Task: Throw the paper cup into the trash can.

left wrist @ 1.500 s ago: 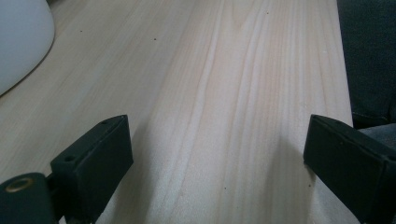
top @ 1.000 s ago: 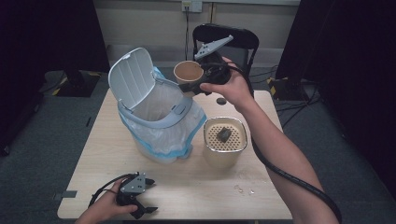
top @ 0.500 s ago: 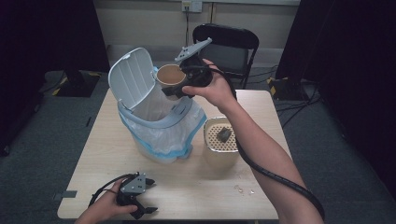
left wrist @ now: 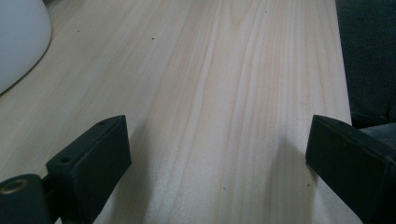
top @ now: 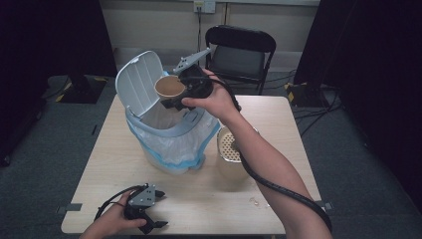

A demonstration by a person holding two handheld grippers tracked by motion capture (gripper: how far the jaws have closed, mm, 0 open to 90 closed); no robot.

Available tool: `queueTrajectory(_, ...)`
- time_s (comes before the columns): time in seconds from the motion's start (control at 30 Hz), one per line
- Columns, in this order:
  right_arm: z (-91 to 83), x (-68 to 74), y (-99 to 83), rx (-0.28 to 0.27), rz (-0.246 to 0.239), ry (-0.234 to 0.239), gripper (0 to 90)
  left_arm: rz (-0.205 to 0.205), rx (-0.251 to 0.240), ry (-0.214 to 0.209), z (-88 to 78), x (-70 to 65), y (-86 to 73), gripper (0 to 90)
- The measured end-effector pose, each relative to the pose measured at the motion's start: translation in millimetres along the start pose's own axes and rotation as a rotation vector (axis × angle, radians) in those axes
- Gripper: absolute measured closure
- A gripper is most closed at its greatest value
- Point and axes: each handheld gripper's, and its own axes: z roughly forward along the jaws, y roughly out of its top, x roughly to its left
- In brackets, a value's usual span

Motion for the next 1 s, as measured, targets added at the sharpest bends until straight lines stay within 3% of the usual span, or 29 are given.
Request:
queueTrajectory(0.43, 13.8, 1.2, -3.6, -0.016, 0.026, 0.020, 27.7, 0.006, -0.006, 0.003, 0.2, 0.4, 0.1, 5.9)
queueTrajectory(0.53, 16.6, 0.1, -6.3, -0.026, 0.067, 0.049, 18.0, 0.006, -0.006, 0.004, 0.3, 0.4, 0.1, 5.9)
queueTrajectory(0.57, 16.7, 0.9, -7.0, -0.025, 0.063, 0.031, 14.5, 0.006, -0.006, 0.004, 0.3, 0.4, 0.1, 5.9)
queueTrajectory(1.0, -8.8, -0.4, -18.9, -0.040, 0.063, 0.009, 16.7, 0.006, -0.005, 0.004, 0.2, 0.4, 0.1, 5.9)
